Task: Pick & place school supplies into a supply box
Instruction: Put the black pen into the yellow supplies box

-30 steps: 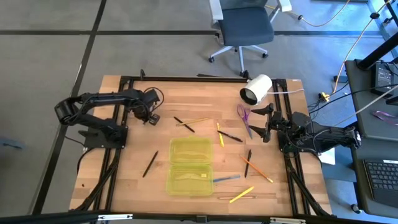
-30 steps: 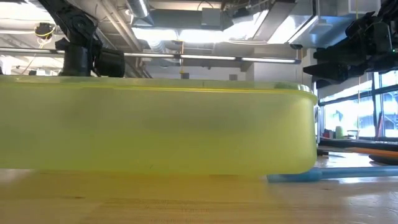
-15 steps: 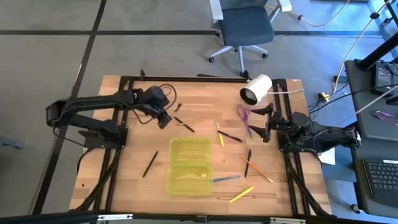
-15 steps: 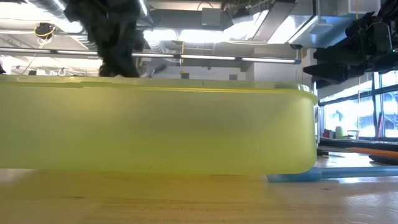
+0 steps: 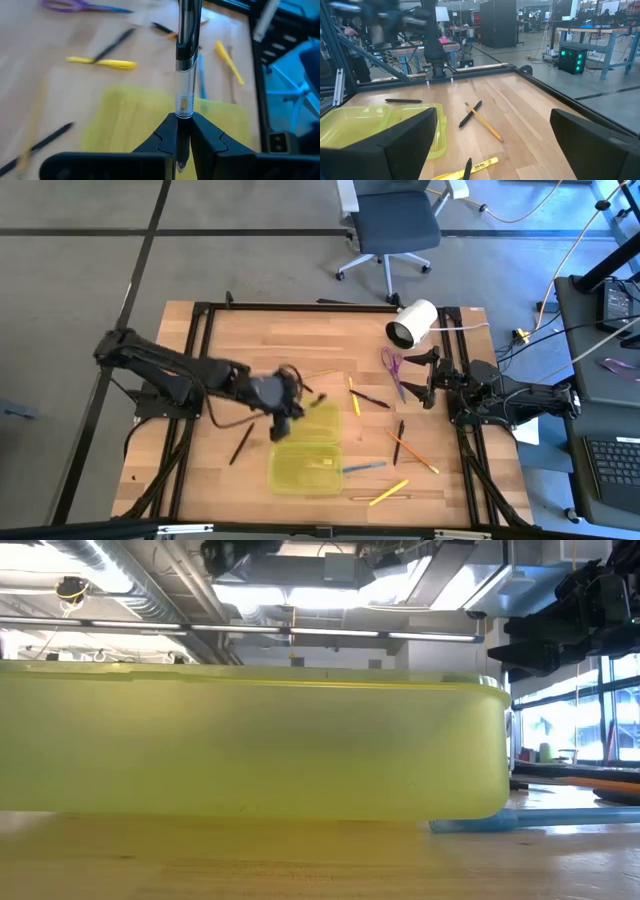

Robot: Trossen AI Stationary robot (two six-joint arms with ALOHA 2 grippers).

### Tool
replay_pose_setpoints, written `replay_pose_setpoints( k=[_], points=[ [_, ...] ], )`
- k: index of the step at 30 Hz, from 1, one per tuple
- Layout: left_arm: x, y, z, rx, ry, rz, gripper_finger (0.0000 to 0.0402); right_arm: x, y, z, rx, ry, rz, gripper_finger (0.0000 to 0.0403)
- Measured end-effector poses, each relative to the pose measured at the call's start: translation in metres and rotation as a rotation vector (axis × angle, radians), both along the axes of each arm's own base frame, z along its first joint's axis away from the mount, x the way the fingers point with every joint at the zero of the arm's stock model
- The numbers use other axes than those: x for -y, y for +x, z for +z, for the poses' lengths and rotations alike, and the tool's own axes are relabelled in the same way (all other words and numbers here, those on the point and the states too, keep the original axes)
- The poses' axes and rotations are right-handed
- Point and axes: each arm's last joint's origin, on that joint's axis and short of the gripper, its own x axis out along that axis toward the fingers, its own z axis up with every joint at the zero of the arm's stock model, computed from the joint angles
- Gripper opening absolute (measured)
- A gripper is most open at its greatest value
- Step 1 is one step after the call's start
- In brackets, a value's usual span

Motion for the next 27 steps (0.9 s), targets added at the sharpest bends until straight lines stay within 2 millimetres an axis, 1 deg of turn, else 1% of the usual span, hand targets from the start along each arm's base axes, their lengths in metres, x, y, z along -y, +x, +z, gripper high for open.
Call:
replay_pose_setpoints(
  k=[4,7,10,12,16,18,23,27],
  points=[
    [0.039,0.026,-0.015,-0.060,-0.021,-0.048,0.0022,0.000,0.000,0.000,0.000,0.004,0.012,0.0391],
    [0.065,0.041,-0.034,-0.125,-0.011,-0.100,0.0022,-0.001,0.000,0.000,-0.006,-0.003,0.041,0.0391],
    [0.086,0.048,-0.054,-0.215,0.028,-0.179,0.0022,-0.002,0.000,-0.001,-0.008,-0.001,0.060,0.0391],
    [0.096,0.051,-0.065,-0.284,0.011,-0.192,0.0022,-0.002,0.000,-0.001,-0.008,-0.001,0.063,0.0391],
    [0.099,0.053,-0.087,-0.463,-0.030,-0.149,0.0022,-0.002,0.000,-0.001,-0.008,0.002,0.064,0.0391],
    [0.099,0.053,-0.095,-0.509,-0.024,-0.124,0.0022,-0.002,0.000,-0.001,-0.009,0.001,0.065,0.0391],
    [0.094,0.051,-0.103,-0.579,0.014,-0.121,0.0022,-0.002,0.000,-0.001,-0.010,0.001,0.083,0.0391],
    [0.089,0.055,-0.108,-0.593,0.047,-0.140,0.0022,-0.003,0.000,-0.001,-0.011,0.003,0.089,0.0391]
  ],
)
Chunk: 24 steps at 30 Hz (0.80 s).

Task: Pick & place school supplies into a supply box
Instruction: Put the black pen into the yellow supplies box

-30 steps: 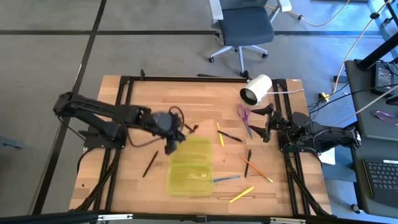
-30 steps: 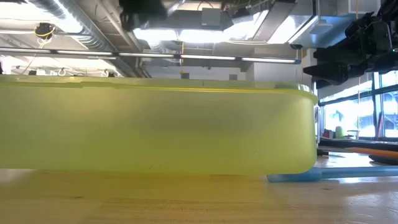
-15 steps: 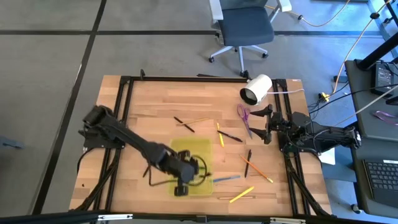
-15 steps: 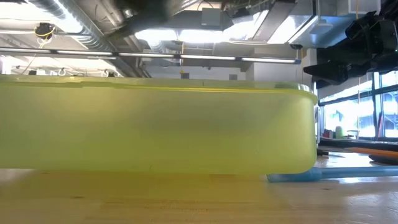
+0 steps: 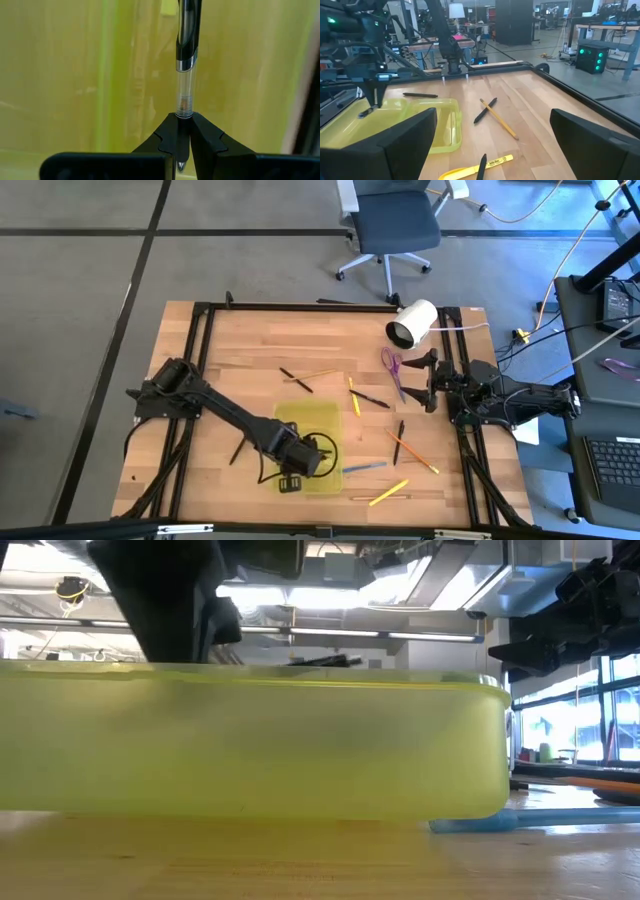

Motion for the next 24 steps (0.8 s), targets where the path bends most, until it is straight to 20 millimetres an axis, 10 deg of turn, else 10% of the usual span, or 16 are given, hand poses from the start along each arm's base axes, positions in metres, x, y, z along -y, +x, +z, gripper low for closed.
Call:
replay_pose_setpoints(
  k=[24],
  points=[
    [-0.013,0.011,-0.034,-0.142,-0.027,-0.019,0.0022,0.000,0.000,0.000,-0.001,-0.003,0.001,0.0391]
  ],
)
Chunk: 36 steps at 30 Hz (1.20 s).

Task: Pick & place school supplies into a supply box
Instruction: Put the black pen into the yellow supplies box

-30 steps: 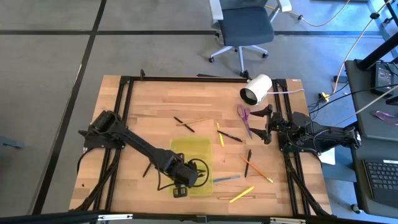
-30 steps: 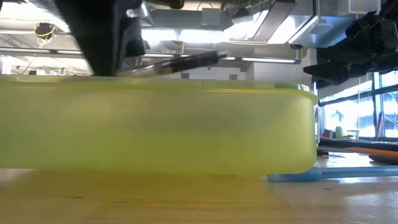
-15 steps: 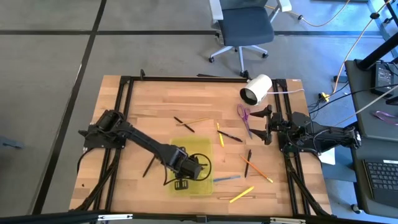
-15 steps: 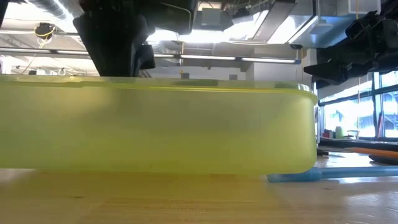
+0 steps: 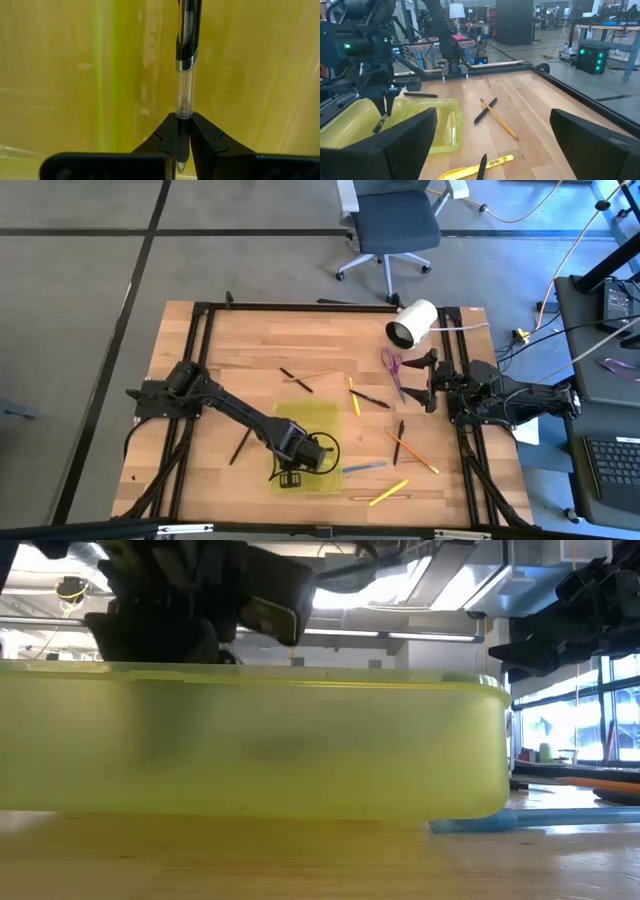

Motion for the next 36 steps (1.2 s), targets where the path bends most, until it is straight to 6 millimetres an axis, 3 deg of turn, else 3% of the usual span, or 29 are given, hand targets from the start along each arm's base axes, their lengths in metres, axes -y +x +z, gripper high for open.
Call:
replay_pose_setpoints(
  k=[12,24,36],
  points=[
    [0.0007,0.0025,-0.0033,0.011,0.001,0.011,0.0056,0.0000,0.0000,0.0000,0.000,-0.001,0.000,0.0391],
    [0.0017,0.0043,-0.0029,0.029,-0.014,0.010,0.0065,0.0000,0.0000,-0.0001,-0.001,-0.001,0.000,0.0391],
    [-0.0007,0.0003,-0.0024,-0.007,0.011,0.022,0.0194,0.0000,0.0000,0.0000,0.000,-0.001,0.000,0.0391]
  ],
)
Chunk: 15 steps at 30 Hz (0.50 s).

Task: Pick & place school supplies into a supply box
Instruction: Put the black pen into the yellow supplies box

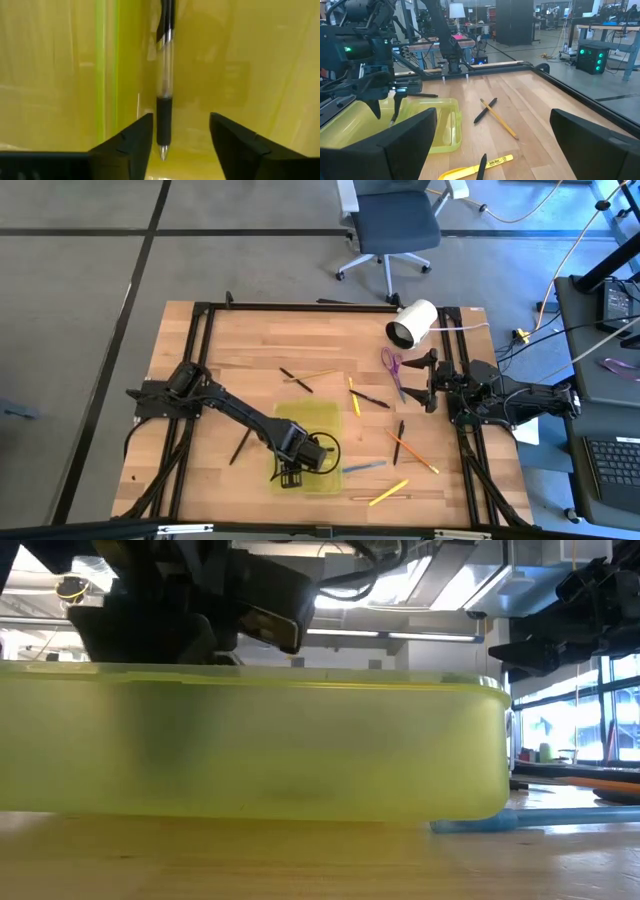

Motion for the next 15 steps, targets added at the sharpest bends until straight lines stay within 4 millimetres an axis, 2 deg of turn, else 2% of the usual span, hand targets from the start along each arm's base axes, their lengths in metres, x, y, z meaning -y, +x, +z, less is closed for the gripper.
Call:
replay_pose_setpoints(
  k=[3,7,12,15],
  points=[
    [-0.002,-0.002,0.014,0.044,0.002,0.032,0.0213,0.000,0.000,0.000,0.000,0.000,0.000,0.0391],
    [-0.010,-0.012,0.048,0.128,0.049,0.175,0.0222,0.000,0.000,0.000,0.000,0.000,0.000,0.0391],
    [-0.028,-0.044,0.096,0.157,0.120,0.470,0.0224,0.000,0.000,0.000,0.000,0.000,0.000,0.0391],
    [-0.037,-0.069,0.116,0.124,0.164,0.625,0.0224,0.000,0.000,0.000,0.000,0.000,0.000,0.0391]
  ],
)
